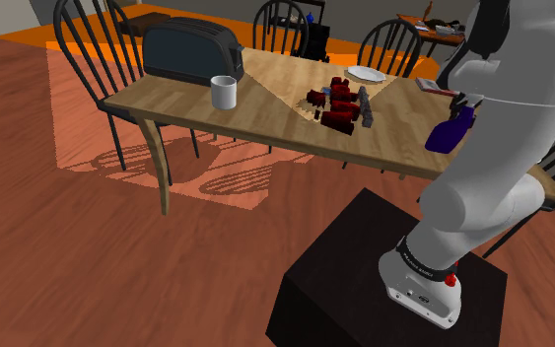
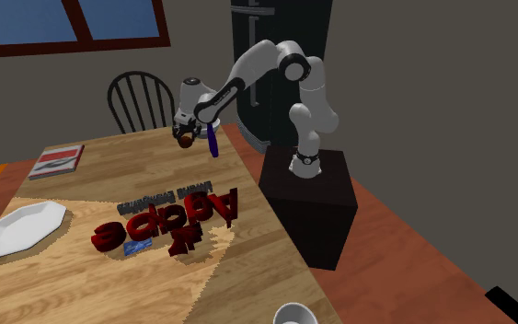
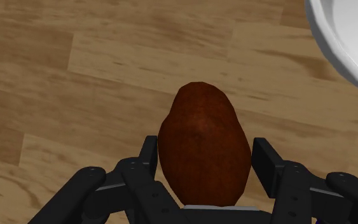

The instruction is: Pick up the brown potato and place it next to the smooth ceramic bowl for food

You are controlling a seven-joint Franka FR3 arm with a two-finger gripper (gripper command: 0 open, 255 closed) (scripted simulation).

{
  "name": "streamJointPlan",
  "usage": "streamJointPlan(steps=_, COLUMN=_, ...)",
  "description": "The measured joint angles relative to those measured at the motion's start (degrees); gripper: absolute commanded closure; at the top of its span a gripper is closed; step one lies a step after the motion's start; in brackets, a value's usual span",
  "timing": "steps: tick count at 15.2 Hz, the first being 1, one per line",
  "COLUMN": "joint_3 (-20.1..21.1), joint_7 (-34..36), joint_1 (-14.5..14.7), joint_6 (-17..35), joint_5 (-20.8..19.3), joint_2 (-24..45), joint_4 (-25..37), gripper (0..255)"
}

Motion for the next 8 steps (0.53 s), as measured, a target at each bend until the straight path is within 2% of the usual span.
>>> streamJointPlan(steps=6, joint_3=0.25, joint_7=-0.29, joint_1=-0.28, joint_6=0.2, joint_5=0.54, joint_2=0.35, joint_4=0.33, gripper=255)
streamJointPlan(steps=7, joint_3=0.14, joint_7=-0.08, joint_1=-0.06, joint_6=0.33, joint_5=0.41, joint_2=0.23, joint_4=0.14, gripper=0)
streamJointPlan(steps=8, joint_3=0.08, joint_7=0.06, joint_1=0.07, joint_6=0.48, joint_5=0.33, joint_2=0.16, joint_4=-0.07, gripper=0)
